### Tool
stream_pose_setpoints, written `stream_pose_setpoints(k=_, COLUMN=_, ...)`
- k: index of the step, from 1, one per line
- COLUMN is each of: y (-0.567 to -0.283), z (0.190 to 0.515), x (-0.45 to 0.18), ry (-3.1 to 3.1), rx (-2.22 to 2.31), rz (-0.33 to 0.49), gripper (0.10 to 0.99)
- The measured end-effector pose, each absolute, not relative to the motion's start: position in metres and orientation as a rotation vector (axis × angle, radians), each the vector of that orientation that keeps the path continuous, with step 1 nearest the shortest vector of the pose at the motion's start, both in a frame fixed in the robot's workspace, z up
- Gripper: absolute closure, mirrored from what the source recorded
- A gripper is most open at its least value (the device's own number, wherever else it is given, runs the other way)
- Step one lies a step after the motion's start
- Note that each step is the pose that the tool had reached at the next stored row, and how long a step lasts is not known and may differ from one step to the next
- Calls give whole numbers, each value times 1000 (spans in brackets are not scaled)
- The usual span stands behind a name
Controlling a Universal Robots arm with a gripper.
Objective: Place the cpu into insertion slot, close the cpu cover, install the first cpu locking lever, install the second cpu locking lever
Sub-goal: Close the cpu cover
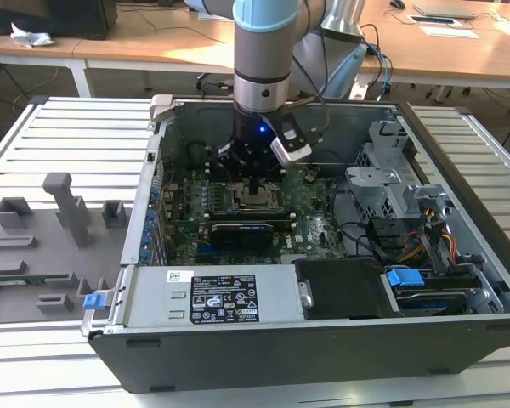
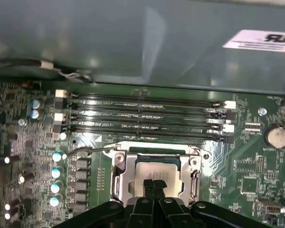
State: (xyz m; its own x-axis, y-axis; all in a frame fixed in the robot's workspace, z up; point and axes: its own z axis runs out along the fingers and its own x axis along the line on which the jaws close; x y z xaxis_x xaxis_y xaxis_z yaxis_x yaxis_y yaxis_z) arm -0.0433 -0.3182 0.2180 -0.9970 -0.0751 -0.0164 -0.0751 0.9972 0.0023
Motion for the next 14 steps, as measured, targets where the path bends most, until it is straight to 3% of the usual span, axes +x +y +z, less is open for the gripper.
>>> stream_pose_setpoints(k=14, y=-326, z=214, x=-65, ry=3115, rx=-195, rz=5, gripper=980)
